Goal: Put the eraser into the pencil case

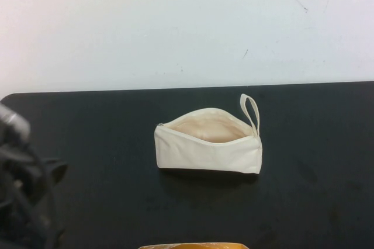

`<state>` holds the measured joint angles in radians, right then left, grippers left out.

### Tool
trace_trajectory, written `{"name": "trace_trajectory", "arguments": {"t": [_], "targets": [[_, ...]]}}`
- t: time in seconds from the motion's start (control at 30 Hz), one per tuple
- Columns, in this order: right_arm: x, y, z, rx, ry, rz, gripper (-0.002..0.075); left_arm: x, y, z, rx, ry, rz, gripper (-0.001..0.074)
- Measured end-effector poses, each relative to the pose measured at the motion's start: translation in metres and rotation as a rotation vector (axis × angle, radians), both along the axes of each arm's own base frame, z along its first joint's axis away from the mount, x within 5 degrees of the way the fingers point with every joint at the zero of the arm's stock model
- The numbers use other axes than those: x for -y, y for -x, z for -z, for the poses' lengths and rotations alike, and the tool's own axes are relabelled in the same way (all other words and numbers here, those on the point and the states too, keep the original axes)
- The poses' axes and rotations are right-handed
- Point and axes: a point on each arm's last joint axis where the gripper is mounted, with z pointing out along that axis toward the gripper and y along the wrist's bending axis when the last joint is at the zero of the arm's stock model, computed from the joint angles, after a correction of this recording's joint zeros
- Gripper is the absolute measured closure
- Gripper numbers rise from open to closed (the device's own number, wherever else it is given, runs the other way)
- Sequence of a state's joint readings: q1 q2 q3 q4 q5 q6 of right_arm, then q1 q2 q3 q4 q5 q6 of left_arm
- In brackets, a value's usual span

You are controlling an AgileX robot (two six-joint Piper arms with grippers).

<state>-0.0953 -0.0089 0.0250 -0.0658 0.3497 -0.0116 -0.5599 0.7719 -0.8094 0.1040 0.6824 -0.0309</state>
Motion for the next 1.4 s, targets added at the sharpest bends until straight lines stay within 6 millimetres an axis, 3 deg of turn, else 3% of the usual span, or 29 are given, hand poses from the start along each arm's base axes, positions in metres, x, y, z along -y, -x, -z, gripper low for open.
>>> {"name": "trace_trajectory", "arguments": {"t": [0.17, 0.3, 0.67, 0.9, 1.1, 1.2, 1.4], "targets": [[0.000, 0.000, 0.000, 0.000, 0.000, 0.000, 0.0727, -0.018, 0.019, -0.002, -0.011, -0.053, -0.045, 0.0736], [0.000, 0.000, 0.000, 0.000, 0.000, 0.000, 0.0727, -0.034, 0.030, 0.009, 0.030, -0.046, -0.139, 0.0736], [0.000, 0.000, 0.000, 0.000, 0.000, 0.000, 0.0727, -0.062, 0.061, 0.083, 0.203, 0.181, -0.335, 0.0736], [0.000, 0.000, 0.000, 0.000, 0.000, 0.000, 0.0727, -0.070, 0.073, 0.124, 0.373, 0.229, -0.474, 0.0736], [0.000, 0.000, 0.000, 0.000, 0.000, 0.000, 0.0727, -0.073, 0.074, 0.160, 0.349, 0.238, -0.562, 0.0736], [0.000, 0.000, 0.000, 0.000, 0.000, 0.000, 0.0727, -0.073, 0.073, 0.172, 0.316, 0.233, -0.569, 0.0736], [0.000, 0.000, 0.000, 0.000, 0.000, 0.000, 0.0727, -0.073, 0.073, 0.175, 0.293, 0.238, -0.571, 0.0736]]}}
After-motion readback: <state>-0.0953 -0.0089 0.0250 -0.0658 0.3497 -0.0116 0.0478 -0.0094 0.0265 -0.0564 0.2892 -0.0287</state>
